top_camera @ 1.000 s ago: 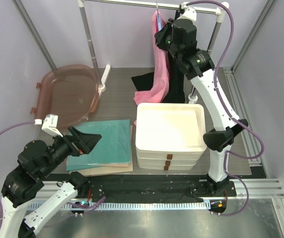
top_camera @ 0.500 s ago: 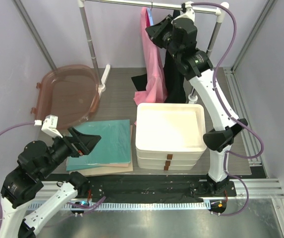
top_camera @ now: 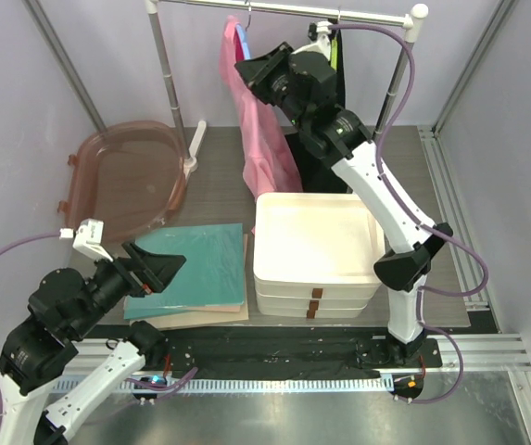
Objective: Remove the t-shirt from the hanger
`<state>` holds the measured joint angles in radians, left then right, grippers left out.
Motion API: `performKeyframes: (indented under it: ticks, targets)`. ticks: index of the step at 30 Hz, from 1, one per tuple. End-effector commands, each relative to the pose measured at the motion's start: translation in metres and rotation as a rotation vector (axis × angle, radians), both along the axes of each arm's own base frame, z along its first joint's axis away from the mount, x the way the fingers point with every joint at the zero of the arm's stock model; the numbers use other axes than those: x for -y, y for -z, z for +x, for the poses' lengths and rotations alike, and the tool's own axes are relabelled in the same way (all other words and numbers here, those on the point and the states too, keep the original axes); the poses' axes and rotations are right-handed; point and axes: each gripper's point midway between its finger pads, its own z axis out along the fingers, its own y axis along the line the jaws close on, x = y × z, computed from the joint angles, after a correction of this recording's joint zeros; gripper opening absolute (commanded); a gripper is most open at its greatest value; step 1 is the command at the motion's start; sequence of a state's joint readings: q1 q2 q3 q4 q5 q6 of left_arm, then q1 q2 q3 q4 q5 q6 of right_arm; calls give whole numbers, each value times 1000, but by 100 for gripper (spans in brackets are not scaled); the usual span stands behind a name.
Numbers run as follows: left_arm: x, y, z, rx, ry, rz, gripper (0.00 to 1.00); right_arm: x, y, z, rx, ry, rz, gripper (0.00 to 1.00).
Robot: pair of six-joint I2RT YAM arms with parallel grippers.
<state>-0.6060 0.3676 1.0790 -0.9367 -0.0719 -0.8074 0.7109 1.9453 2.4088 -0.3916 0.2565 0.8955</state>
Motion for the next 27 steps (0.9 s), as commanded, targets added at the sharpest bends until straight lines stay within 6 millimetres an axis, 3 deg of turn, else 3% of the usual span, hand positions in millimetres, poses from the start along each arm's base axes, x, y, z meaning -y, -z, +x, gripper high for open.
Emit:
performKeyframes:
  ticks: [1,4,9,11,12,13,14,15,16,17,19,22,24,26,27]
  targets:
    - [-4,-13,-3,30,-13,-31,99,30,-106,-51,189,43,250,1]
    - [-4,-13,-2,23,-19,-33,98,24,-109,-64,173,49,286,1]
    - [-14,-11,11,8,-99,22,91,-2,-101,-88,159,-13,302,1]
    - [-20,-24,18,35,-136,42,90,-7,-86,-94,139,-36,285,1]
    - [-18,-27,25,30,-145,61,89,-10,-88,-100,153,-55,303,1]
    - [-17,-36,31,51,-157,61,89,-11,-85,-102,157,-65,302,1]
    - [-17,-49,34,81,-161,59,88,-14,-69,-105,137,-87,284,1]
    - [-15,-57,39,98,-163,71,86,-16,-70,-109,153,-105,296,1]
    - [-6,-56,55,76,-160,107,85,-23,-52,-107,135,-117,266,1]
    - [-3,-70,59,96,-157,103,84,-25,-49,-112,139,-147,257,1]
    - [10,-68,81,58,-160,147,83,-24,-45,-118,153,-170,238,1]
    - [20,-84,108,90,-192,163,83,-31,-26,-129,159,-238,176,1]
    - [15,-103,123,134,-265,147,83,-32,-22,-137,173,-278,151,1]
    - [16,-107,141,135,-315,174,82,-30,-15,-145,175,-301,134,1]
    - [13,-111,150,143,-356,183,77,-29,-15,-150,189,-323,130,1]
